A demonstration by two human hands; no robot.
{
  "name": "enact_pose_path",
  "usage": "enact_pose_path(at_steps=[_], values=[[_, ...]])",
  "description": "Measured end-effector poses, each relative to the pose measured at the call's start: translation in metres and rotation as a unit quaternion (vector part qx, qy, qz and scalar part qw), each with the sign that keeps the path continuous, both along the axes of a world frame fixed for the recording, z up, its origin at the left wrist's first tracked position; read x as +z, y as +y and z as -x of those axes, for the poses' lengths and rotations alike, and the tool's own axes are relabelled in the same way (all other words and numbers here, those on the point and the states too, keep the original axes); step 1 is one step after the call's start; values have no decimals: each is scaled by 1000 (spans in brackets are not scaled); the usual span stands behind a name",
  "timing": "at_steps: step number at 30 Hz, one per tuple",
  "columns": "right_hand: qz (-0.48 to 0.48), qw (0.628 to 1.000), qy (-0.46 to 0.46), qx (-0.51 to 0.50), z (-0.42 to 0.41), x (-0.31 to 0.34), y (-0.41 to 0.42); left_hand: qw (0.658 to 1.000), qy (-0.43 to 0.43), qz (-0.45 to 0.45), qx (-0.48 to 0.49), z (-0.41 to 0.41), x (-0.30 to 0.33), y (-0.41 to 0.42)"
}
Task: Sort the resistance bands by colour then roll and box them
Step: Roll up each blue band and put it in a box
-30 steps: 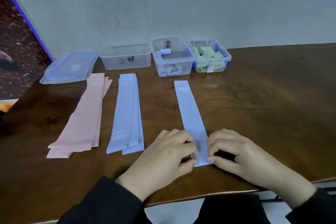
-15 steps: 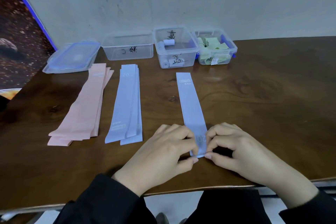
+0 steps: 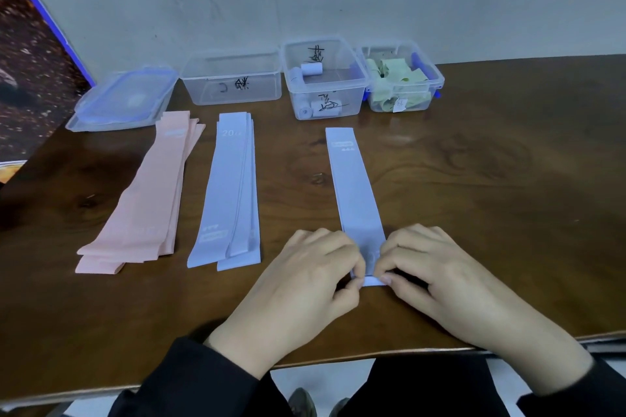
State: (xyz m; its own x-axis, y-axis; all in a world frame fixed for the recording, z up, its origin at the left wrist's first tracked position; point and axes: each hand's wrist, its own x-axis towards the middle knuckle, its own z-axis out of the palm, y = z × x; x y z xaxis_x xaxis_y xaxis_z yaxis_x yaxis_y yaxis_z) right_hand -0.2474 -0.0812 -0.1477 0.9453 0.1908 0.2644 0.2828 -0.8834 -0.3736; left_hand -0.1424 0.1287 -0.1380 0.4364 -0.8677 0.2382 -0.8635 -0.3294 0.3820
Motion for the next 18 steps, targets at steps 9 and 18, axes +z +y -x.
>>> enact_pose_path(at_steps=[9, 18], values=[[-18, 1000, -23, 2, 1, -7, -4, 999, -31, 7, 17, 1, -2, 3], [-30, 999, -12, 13, -4, 1, -4, 999, -18, 0, 34, 2, -1, 1]])
